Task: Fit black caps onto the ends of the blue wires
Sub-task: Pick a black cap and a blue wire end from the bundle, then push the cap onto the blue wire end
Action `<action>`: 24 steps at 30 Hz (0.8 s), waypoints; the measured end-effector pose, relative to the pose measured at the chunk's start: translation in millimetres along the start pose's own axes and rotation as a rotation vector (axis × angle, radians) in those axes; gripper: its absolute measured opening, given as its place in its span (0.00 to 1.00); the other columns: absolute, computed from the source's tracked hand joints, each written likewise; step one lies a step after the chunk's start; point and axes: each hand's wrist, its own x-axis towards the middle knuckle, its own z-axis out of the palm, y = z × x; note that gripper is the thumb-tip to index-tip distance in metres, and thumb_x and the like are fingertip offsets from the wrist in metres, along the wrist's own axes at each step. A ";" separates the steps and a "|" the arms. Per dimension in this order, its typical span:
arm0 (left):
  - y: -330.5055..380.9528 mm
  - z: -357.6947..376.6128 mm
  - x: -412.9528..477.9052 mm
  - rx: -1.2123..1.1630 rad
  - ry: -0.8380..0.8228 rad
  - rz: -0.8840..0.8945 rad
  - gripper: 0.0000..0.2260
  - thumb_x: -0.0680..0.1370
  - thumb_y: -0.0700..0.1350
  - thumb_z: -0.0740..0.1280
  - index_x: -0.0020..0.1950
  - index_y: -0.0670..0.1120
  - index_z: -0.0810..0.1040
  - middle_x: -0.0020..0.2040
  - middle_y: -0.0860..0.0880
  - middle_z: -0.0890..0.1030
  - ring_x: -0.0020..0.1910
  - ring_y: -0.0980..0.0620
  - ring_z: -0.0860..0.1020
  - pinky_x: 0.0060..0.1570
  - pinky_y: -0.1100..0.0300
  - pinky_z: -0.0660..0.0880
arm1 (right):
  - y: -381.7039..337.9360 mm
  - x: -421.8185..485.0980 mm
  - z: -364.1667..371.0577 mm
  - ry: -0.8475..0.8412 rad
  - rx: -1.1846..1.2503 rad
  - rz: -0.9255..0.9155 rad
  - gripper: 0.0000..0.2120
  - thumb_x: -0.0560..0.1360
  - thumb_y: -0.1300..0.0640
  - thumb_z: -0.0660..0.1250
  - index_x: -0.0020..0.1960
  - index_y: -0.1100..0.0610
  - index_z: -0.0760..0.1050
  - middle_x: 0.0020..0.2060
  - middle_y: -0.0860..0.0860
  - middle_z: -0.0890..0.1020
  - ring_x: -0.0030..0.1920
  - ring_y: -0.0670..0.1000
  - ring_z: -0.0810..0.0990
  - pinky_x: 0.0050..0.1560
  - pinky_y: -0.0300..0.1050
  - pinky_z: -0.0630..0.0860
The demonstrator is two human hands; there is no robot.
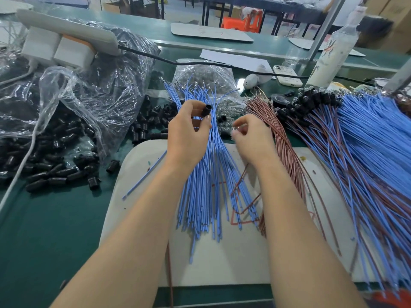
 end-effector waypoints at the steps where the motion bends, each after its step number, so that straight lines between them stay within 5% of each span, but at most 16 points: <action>1: 0.1 -0.4 -0.1 -0.005 -0.002 -0.006 0.06 0.78 0.38 0.64 0.52 0.48 0.73 0.44 0.58 0.77 0.46 0.52 0.80 0.49 0.61 0.77 | 1.0 1.0 -4.1 0.041 0.105 0.003 0.08 0.78 0.61 0.63 0.56 0.53 0.74 0.47 0.49 0.79 0.43 0.46 0.77 0.45 0.40 0.74; 4: 0.0 -1.0 0.2 -0.016 -0.015 -0.019 0.07 0.78 0.38 0.64 0.52 0.49 0.72 0.45 0.57 0.77 0.47 0.51 0.80 0.50 0.59 0.77 | 3.6 4.2 -15.6 0.072 0.549 0.095 0.13 0.80 0.65 0.58 0.56 0.51 0.77 0.39 0.47 0.76 0.32 0.43 0.72 0.32 0.34 0.73; 9: -0.4 -0.8 0.5 0.004 -0.021 -0.025 0.07 0.79 0.38 0.64 0.52 0.50 0.72 0.44 0.60 0.77 0.47 0.52 0.80 0.48 0.62 0.76 | 1.1 4.8 -18.1 -0.054 1.001 0.242 0.13 0.80 0.67 0.56 0.46 0.56 0.77 0.31 0.48 0.74 0.29 0.43 0.74 0.31 0.34 0.74; 15: 0.5 -0.5 0.0 0.016 -0.021 -0.032 0.07 0.79 0.39 0.63 0.52 0.50 0.72 0.43 0.59 0.77 0.46 0.52 0.80 0.47 0.63 0.76 | 6.8 4.4 -9.8 0.044 0.490 0.193 0.09 0.78 0.68 0.60 0.51 0.56 0.73 0.42 0.53 0.80 0.38 0.46 0.80 0.43 0.39 0.79; 19: 0.2 -0.5 -0.9 0.022 -0.025 -0.037 0.07 0.79 0.39 0.63 0.52 0.50 0.72 0.44 0.60 0.77 0.46 0.52 0.80 0.48 0.61 0.76 | 11.5 3.3 -4.1 0.128 0.008 0.011 0.07 0.76 0.62 0.64 0.51 0.54 0.79 0.48 0.52 0.82 0.47 0.49 0.79 0.50 0.42 0.75; 24: -0.7 0.6 -1.3 0.009 -0.019 -0.030 0.06 0.78 0.38 0.64 0.52 0.48 0.73 0.43 0.57 0.78 0.45 0.53 0.80 0.47 0.65 0.75 | 9.9 5.8 7.8 0.078 -0.214 0.038 0.11 0.75 0.53 0.68 0.56 0.52 0.80 0.57 0.55 0.76 0.54 0.54 0.77 0.54 0.44 0.71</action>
